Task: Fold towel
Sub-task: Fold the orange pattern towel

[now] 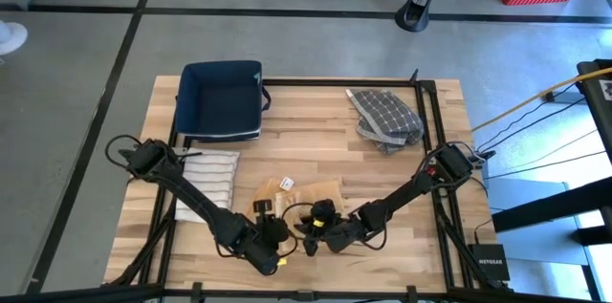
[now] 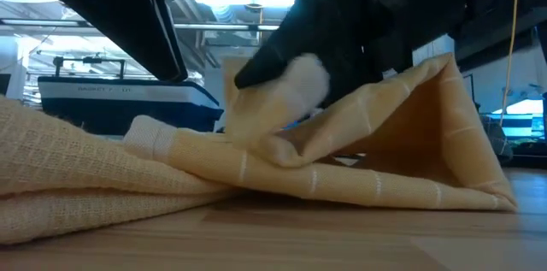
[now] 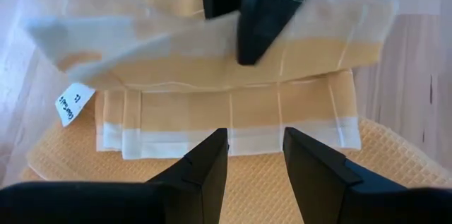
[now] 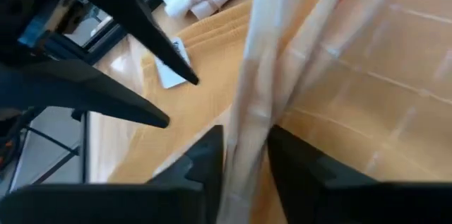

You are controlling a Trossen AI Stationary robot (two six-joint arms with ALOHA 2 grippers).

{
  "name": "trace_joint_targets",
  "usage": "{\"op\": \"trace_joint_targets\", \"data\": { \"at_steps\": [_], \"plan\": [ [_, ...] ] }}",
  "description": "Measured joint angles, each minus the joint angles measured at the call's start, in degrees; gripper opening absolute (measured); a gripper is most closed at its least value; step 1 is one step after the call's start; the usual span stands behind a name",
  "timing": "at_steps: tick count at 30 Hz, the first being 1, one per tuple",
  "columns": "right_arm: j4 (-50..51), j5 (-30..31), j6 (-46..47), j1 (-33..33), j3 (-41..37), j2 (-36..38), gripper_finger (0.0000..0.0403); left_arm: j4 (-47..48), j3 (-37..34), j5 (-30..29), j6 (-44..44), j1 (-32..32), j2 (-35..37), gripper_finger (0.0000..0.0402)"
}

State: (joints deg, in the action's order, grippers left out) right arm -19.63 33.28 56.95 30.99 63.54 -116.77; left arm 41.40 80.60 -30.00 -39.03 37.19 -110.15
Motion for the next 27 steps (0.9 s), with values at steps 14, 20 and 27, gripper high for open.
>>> {"op": "trace_joint_targets", "data": {
  "at_steps": [14, 20, 27],
  "plan": [
    [8.14, -7.51, -13.23, 0.01, 5.35, 1.53, 0.0165, -0.24, -0.04, -0.28, -1.15, 1.97, 4.35, 0.0131],
    [26.59, -8.8, -18.49, 2.04, 5.58, 11.76, 0.0166, -6.69, -0.36, -2.6, -0.58, 1.26, 3.95, 0.0131],
    [45.86, -5.86, -17.07, 8.3, 5.54, 16.87, 0.0166, -15.98, -0.5, 6.08, 5.07, -1.37, 0.32, 0.0131]
  ]
}}
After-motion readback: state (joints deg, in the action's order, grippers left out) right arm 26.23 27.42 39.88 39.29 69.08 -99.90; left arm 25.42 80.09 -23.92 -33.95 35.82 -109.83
